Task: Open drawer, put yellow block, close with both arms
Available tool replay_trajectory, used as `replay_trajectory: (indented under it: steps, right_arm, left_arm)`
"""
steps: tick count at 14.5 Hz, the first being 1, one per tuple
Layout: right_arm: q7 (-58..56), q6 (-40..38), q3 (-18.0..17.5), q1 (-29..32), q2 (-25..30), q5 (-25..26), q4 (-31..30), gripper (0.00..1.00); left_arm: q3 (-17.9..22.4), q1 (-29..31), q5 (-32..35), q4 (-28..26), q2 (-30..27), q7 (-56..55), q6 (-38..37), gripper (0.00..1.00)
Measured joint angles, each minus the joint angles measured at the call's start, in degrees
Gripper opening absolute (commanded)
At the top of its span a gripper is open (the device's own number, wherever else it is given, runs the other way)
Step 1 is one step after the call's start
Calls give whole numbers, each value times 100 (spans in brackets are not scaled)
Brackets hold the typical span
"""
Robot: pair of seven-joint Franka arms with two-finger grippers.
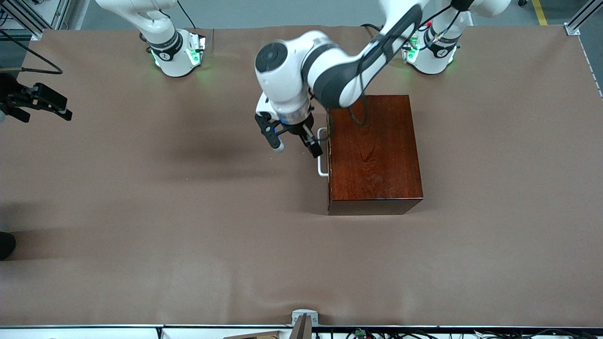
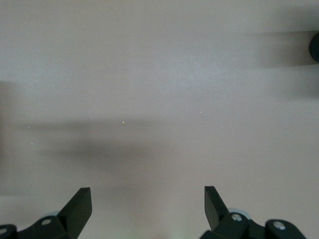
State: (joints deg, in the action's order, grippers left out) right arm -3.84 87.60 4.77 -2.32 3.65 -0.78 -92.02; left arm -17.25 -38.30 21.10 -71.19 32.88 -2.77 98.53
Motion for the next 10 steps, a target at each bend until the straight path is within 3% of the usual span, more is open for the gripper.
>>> replay_trajectory:
  steps: [4, 10]
  right_arm:
    - [0, -9, 3, 1, 0, 0, 1, 100]
    - [1, -15, 6, 3, 0, 0, 4, 100]
  left_arm:
    - [119, 411, -233, 0, -891, -1697, -685, 100]
    - [129, 2394, -775, -26, -1811, -2025, -1541, 100]
